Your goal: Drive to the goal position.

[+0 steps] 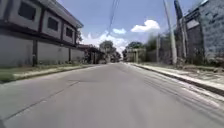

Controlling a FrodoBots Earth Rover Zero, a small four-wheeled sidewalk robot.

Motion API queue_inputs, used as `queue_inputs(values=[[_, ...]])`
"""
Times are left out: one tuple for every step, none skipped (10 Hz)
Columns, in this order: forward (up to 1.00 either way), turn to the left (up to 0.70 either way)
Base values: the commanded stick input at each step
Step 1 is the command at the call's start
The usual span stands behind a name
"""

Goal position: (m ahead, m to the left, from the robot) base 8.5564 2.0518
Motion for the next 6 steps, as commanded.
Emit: queue_inputs(values=[[1.00, 0.03], [1.00, 0.03], [1.00, 0.03], [1.00, 0.03], [1.00, 0.03], [1.00, 0.03]])
